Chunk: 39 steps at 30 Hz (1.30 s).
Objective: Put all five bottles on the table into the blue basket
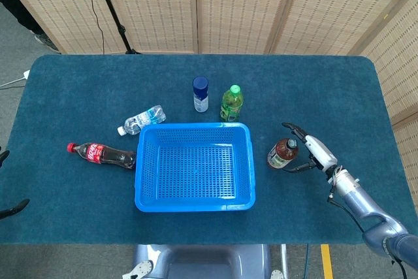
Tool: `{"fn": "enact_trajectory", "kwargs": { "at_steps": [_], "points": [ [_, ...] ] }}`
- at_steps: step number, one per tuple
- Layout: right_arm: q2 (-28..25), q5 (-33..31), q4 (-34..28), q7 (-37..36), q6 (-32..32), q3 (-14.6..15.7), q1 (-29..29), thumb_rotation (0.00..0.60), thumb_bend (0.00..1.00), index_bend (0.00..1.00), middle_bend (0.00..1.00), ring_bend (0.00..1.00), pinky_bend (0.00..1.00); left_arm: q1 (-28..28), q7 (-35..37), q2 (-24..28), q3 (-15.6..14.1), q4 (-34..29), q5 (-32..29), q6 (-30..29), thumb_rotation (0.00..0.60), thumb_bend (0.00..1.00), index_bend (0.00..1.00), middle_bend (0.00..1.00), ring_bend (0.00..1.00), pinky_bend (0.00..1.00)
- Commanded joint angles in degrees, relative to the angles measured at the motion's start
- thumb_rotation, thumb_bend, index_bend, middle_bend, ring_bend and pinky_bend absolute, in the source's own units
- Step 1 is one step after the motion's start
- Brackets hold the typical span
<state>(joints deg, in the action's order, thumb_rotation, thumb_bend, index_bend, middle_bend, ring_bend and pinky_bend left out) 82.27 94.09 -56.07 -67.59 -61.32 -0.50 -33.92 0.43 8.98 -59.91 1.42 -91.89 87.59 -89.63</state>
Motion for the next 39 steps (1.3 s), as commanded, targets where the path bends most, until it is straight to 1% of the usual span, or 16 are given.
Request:
{"fn": "enact_trajectory", "kwargs": {
  "at_steps": [1, 3, 4, 6, 8, 13, 18, 20, 22, 23, 26, 30, 31, 33, 35, 39],
  "points": [
    [1.88, -2.00, 1.41, 0.68, 0.46, -1.18, -0.26, 0.600, 0.00, 0.34, 0.44, 0.36, 0.39, 0.10, -0.10, 0.01, 0.08, -0.10, -0.24, 0.25, 0.600, 0.02, 0.00, 0.00, 0.00, 0.00],
    [2.64, -2.89, 1.70, 1.65, 0.12, -1.69, -0.05, 0.600, 0.01, 0.46, 0.56, 0.48, 0.53, 0.15, -0.02, 0.08, 0.15, -0.15, -0.44, 0.39, 0.600, 0.02, 0.00, 0.00, 0.00, 0.00],
    [2.88, -3.21, 1.75, 2.00, -0.30, -1.93, 0.10, 0.600, 0.04, 0.50, 0.59, 0.51, 0.57, 0.16, 0.05, 0.13, 0.20, -0.20, -0.51, 0.42, 0.600, 0.02, 0.00, 0.00, 0.00, 0.00],
    [3.39, -3.95, 1.78, 2.89, -1.71, -2.61, 0.64, 0.600, 0.14, 0.56, 0.64, 0.57, 0.66, 0.18, 0.29, 0.23, 0.25, -0.22, -0.64, 0.50, 0.600, 0.02, 0.00, 0.00, 0.00, 0.00],
    [3.59, -4.30, 1.68, 3.66, -3.19, -3.08, 1.16, 0.600, 0.18, 0.58, 0.65, 0.59, 0.70, 0.17, 0.56, 0.31, 0.26, -0.20, -0.69, 0.53, 0.600, 0.02, 0.00, 0.00, 0.00, 0.00],
    [1.89, -4.23, -0.49, 4.58, -7.03, -3.80, 2.29, 0.600, 0.21, 0.58, 0.65, 0.59, 0.72, 0.11, 1.48, 0.64, 0.24, -0.13, -0.55, 0.45, 0.600, 0.02, 0.00, 0.00, 0.00, 0.00],
    [-2.35, -3.71, -5.90, 4.71, -12.63, -5.53, 3.42, 0.600, 0.22, 0.59, 0.66, 0.59, 0.72, -0.15, 2.54, 0.87, 0.16, 0.06, -0.21, -0.07, 0.600, 0.02, 0.00, 0.00, 0.00, 0.00],
    [-5.13, -3.33, -9.87, 4.88, -15.60, -6.94, 3.69, 0.600, 0.23, 0.59, 0.66, 0.59, 0.72, -0.25, 2.91, 0.95, 0.10, 0.16, 0.01, -0.30, 0.600, 0.02, 0.00, 0.00, 0.00, 0.00],
    [-8.74, -2.77, -15.65, 5.57, -18.25, -8.55, 3.74, 0.600, 0.23, 0.59, 0.66, 0.59, 0.72, -0.36, 3.37, 1.07, 0.03, 0.26, 0.21, -0.52, 0.600, 0.02, 0.00, 0.00, 0.00, 0.00],
    [-9.92, -2.65, -17.75, 5.94, -18.83, -9.00, 3.77, 0.600, 0.23, 0.59, 0.66, 0.59, 0.72, -0.39, 3.48, 1.08, 0.03, 0.30, 0.24, -0.57, 0.600, 0.02, 0.00, 0.00, 0.00, 0.00],
    [-14.50, -1.84, -27.15, 8.33, -20.22, -10.69, 3.41, 0.600, 0.23, 0.59, 0.66, 0.59, 0.72, -0.36, 3.73, 1.11, 0.05, 0.42, 0.19, -0.50, 0.600, 0.02, 0.00, 0.00, 0.00, 0.00],
    [-17.64, -1.16, -35.36, 12.91, -18.15, -11.78, 1.66, 0.600, 0.23, 0.59, 0.66, 0.59, 0.72, -0.26, 3.51, 1.08, -0.02, 0.40, 0.20, -0.21, 0.600, 0.02, 0.00, 0.00, 0.00, 0.00],
    [-17.67, 0.70, -37.80, 15.19, -15.81, -11.57, -0.33, 0.600, 0.23, 0.59, 0.66, 0.59, 0.72, -0.28, 3.49, 1.06, -0.01, 0.42, 0.22, -0.26, 0.600, 0.02, 0.00, 0.00, 0.00, 0.00],
    [-17.58, 0.26, -40.74, 17.92, -12.97, -11.35, -1.66, 0.600, 0.23, 0.59, 0.66, 0.59, 0.72, -0.25, 3.64, 1.09, 0.08, 0.49, 0.00, -0.16, 0.600, 0.02, 0.00, 0.00, 0.00, 0.00],
    [-16.55, 0.86, -42.32, 19.80, -10.53, -10.26, -2.79, 0.600, 0.23, 0.59, 0.66, 0.59, 0.72, -0.12, 3.76, 1.13, 0.16, 0.55, -0.28, 0.18, 0.600, 0.02, 0.00, 0.00, 0.00, 0.00],
    [-14.06, 1.95, -41.95, 22.99, -6.53, -8.75, -5.08, 0.600, 0.23, 0.59, 0.66, 0.59, 0.72, 0.06, 3.75, 1.12, 0.15, 0.64, -0.39, 0.63, 0.600, 0.02, 0.00, 0.00, 0.00, 0.00]
  ]
}}
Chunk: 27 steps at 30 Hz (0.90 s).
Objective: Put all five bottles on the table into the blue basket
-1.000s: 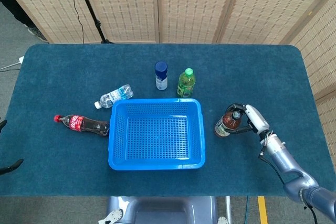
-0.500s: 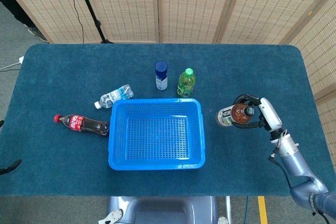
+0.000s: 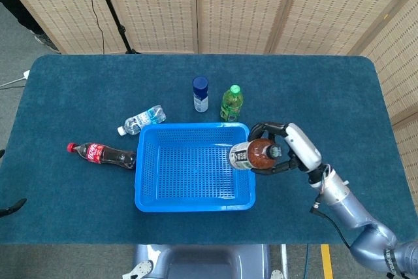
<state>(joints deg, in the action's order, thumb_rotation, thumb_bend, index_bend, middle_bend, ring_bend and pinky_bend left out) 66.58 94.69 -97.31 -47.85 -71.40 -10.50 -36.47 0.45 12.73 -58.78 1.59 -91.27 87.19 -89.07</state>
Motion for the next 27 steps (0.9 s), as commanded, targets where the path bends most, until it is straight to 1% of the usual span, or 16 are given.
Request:
{"fn": "enact_trajectory", "kwargs": {
  "at_steps": [1, 4, 8, 13, 16, 22, 27],
  "points": [
    [2.32, 1.51, -0.40, 4.12, 4.40, 1.51, -3.08, 0.600, 0.23, 0.59, 0.66, 0.59, 0.72, 0.04, 0.04, 0.01, -0.03, 0.01, 0.04, 0.06, 0.600, 0.02, 0.00, 0.00, 0.00, 0.00],
    [5.07, 1.59, 0.87, 7.76, 7.26, 2.09, -5.00, 0.600, 0.23, 0.59, 0.66, 0.59, 0.72, 0.02, 0.05, 0.00, 0.01, -0.03, 0.01, -0.03, 0.600, 0.02, 0.00, 0.00, 0.00, 0.00],
    [6.26, 1.94, 1.22, 9.72, 8.42, 2.80, -5.95, 0.600, 0.23, 0.59, 0.66, 0.59, 0.72, 0.09, 0.15, 0.02, 0.13, 0.00, -0.32, 0.21, 0.600, 0.02, 0.00, 0.00, 0.00, 0.00],
    [7.61, 2.66, 2.37, 11.79, 9.07, 4.69, -6.08, 0.600, 0.23, 0.59, 0.66, 0.59, 0.72, 0.27, -0.01, -0.02, 0.16, -0.07, -0.39, 0.54, 0.600, 0.02, 0.00, 0.00, 0.00, 0.00],
    [9.79, 2.92, 5.26, 14.10, 9.55, 6.40, -5.76, 0.600, 0.23, 0.59, 0.66, 0.58, 0.72, 0.28, -0.13, -0.04, -0.01, -0.07, -0.06, 0.53, 0.600, 0.02, 0.00, 0.00, 0.00, 0.00],
    [12.29, 3.31, 10.66, 14.51, 9.92, 8.91, -5.35, 0.600, 0.23, 0.59, 0.66, 0.56, 0.71, 0.15, 0.07, -0.04, -0.04, -0.04, -0.06, 0.36, 0.600, 0.02, 0.00, 0.00, 0.00, 0.00],
    [13.14, 4.16, 13.37, 12.15, 8.80, 10.21, -5.14, 0.600, 0.23, 0.55, 0.63, 0.52, 0.71, 0.36, -0.14, -0.03, -0.20, -0.17, 0.11, 0.79, 0.600, 0.02, 0.00, 0.00, 0.00, 0.00]
  ]
}}
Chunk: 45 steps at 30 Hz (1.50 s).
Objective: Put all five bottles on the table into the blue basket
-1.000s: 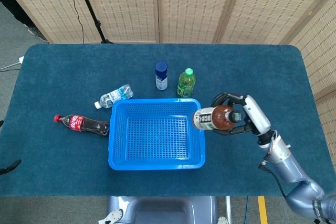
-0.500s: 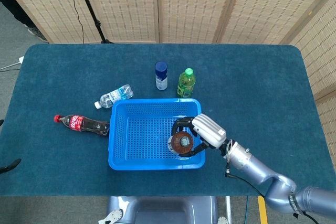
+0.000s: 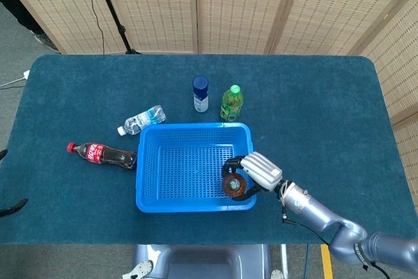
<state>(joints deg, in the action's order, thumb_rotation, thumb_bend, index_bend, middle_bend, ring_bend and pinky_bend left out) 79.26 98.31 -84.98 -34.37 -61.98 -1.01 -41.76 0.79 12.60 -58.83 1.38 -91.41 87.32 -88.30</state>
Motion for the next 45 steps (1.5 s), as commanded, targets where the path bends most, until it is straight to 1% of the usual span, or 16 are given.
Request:
{"fn": "enact_trajectory", "kwargs": {
  "at_steps": [1, 4, 5, 6, 9, 12, 14, 18, 20, 23, 26, 31, 37, 39, 42, 45],
  "points": [
    [0.48, 1.09, 1.44, -2.22, -1.07, 1.08, 0.14, 0.600, 0.21, 0.52, 0.60, 0.49, 0.70, 0.02, -0.08, 0.01, 0.06, -0.06, -0.08, -0.01, 0.600, 0.02, 0.00, 0.00, 0.00, 0.00],
    [0.07, 2.98, 3.05, -4.64, -2.21, 2.53, 0.03, 0.600, 0.10, 0.33, 0.37, 0.29, 0.60, -0.01, -0.26, -0.01, 0.12, -0.16, -0.25, -0.04, 0.600, 0.02, 0.00, 0.00, 0.00, 0.00],
    [-0.26, 3.18, 2.95, -5.23, -2.34, 2.94, 0.03, 0.600, 0.04, 0.24, 0.24, 0.17, 0.53, 0.00, -0.38, -0.03, 0.10, -0.16, -0.31, 0.03, 0.600, 0.02, 0.00, 0.00, 0.00, 0.00],
    [-0.55, 3.26, 2.66, -5.64, -2.56, 3.17, 0.09, 0.600, 0.02, 0.19, 0.16, 0.10, 0.48, 0.01, -0.47, -0.04, 0.09, -0.18, -0.33, 0.07, 0.600, 0.02, 0.00, 0.00, 0.00, 0.00],
    [-1.48, 3.46, 1.13, -5.53, -3.33, 3.69, 0.39, 0.600, 0.00, 0.10, 0.02, 0.00, 0.35, 0.08, -0.61, -0.05, 0.06, -0.27, -0.31, 0.21, 0.600, 0.02, 0.00, 0.00, 0.00, 0.00],
    [-2.51, 3.33, -0.78, -4.19, -3.97, 3.67, 0.64, 0.600, 0.00, 0.05, 0.00, 0.00, 0.23, 0.05, -0.68, 0.00, -0.01, -0.34, -0.11, 0.10, 0.600, 0.02, 0.00, 0.00, 0.00, 0.00],
    [-3.67, 3.26, -2.40, -3.62, -4.78, 3.37, 0.77, 0.600, 0.00, 0.04, 0.00, 0.00, 0.18, -0.06, -0.52, 0.04, -0.07, -0.33, 0.03, -0.12, 0.600, 0.02, 0.00, 0.00, 0.00, 0.00],
    [-6.53, 3.11, -5.64, -3.70, -7.43, 2.44, 1.39, 0.600, 0.00, 0.04, 0.00, 0.00, 0.17, -0.24, 0.11, 0.12, -0.06, -0.17, 0.03, -0.45, 0.600, 0.02, 0.00, 0.00, 0.00, 0.00],
    [-9.02, 2.08, -7.86, -4.27, -10.83, 0.45, 2.26, 0.600, 0.00, 0.03, 0.00, 0.00, 0.17, -0.29, 0.53, 0.19, 0.01, -0.04, -0.04, -0.55, 0.600, 0.02, 0.00, 0.00, 0.00, 0.00],
    [-12.16, -1.13, -9.22, -4.61, -12.73, -2.45, 2.88, 0.600, 0.00, 0.01, 0.00, 0.00, 0.14, -0.30, 0.87, 0.26, 0.00, 0.04, 0.10, -0.64, 0.600, 0.02, 0.00, 0.00, 0.00, 0.00],
    [-14.42, -5.58, -8.94, -5.80, -11.46, -4.92, 2.71, 0.600, 0.00, 0.00, 0.00, 0.00, 0.09, -0.35, 1.03, 0.33, -0.02, 0.05, 0.22, -0.79, 0.600, 0.02, 0.00, 0.00, 0.00, 0.00],
    [-14.42, -15.77, -1.18, -9.09, -3.93, -8.86, 1.02, 0.600, 0.00, 0.00, 0.00, 0.00, 0.02, -0.40, 1.06, 0.30, 0.03, 0.03, 0.12, -0.87, 0.600, 0.02, 0.00, 0.00, 0.00, 0.00],
    [-11.60, -19.36, 6.63, -12.46, 2.45, -9.73, -0.59, 0.600, 0.00, 0.00, 0.00, 0.00, 0.00, -0.14, -0.07, -0.05, 0.28, -0.18, -0.25, -0.54, 0.600, 0.02, 0.00, 0.00, 0.00, 0.00],
    [-9.12, -21.24, 11.28, -15.88, 6.89, -10.25, -1.98, 0.600, 0.00, 0.00, 0.00, 0.00, 0.00, 0.15, -0.91, -0.46, 0.46, -0.19, -0.20, -0.41, 0.600, 0.02, 0.00, 0.00, 0.00, 0.00],
    [-6.03, -21.37, 15.91, -19.40, 9.91, -10.90, -3.52, 0.600, 0.00, 0.00, 0.00, 0.00, 0.00, 0.33, -1.93, -0.80, 0.72, -0.38, -0.63, -0.23, 0.600, 0.02, 0.00, 0.00, 0.00, 0.00],
    [-1.99, -21.75, 21.28, -20.02, 13.42, -11.43, -5.85, 0.600, 0.00, 0.00, 0.00, 0.00, 0.00, 0.75, -3.14, -1.16, 1.16, -0.60, -1.64, 0.56, 0.600, 0.02, 0.00, 0.00, 0.00, 0.00]
  ]
}}
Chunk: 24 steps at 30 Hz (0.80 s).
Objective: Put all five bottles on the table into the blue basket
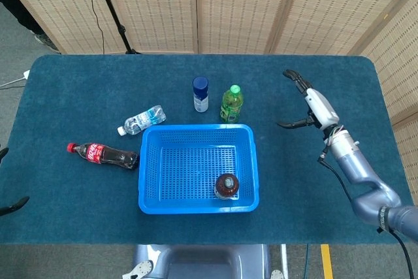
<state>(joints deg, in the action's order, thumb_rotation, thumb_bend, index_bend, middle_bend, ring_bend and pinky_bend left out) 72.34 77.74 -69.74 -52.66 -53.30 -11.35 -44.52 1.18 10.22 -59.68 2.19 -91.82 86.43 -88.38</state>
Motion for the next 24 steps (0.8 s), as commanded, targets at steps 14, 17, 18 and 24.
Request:
{"fn": "enact_trajectory", "kwargs": {
  "at_steps": [14, 17, 18, 24],
  "points": [
    [20.04, -1.71, 23.48, -7.31, 16.67, -3.42, -11.85, 0.600, 0.00, 0.00, 0.00, 0.00, 0.00, 2.43, -3.46, -1.08, 2.24, -0.12, -7.16, 6.07, 0.600, 0.02, 0.00, 0.00, 0.00, 0.00],
    [22.42, -0.90, 26.46, -9.42, 17.67, -3.62, -13.32, 0.600, 0.00, 0.00, 0.00, 0.00, 0.00, 2.62, -3.53, -1.19, 2.53, 0.14, -8.36, 6.87, 0.600, 0.02, 0.00, 0.00, 0.00, 0.00],
    [23.06, -0.65, 27.39, -9.91, 17.85, -3.63, -13.68, 0.600, 0.00, 0.00, 0.00, 0.00, 0.00, 2.67, -3.54, -1.21, 2.59, 0.18, -8.60, 7.05, 0.600, 0.02, 0.00, 0.00, 0.00, 0.00],
    [27.44, 0.86, 32.85, -13.03, 18.67, -3.37, -15.85, 0.600, 0.00, 0.00, 0.00, 0.00, 0.00, 2.93, -3.70, -1.40, 3.17, 0.71, -10.47, 8.09, 0.600, 0.02, 0.00, 0.00, 0.00, 0.00]
  ]
}}
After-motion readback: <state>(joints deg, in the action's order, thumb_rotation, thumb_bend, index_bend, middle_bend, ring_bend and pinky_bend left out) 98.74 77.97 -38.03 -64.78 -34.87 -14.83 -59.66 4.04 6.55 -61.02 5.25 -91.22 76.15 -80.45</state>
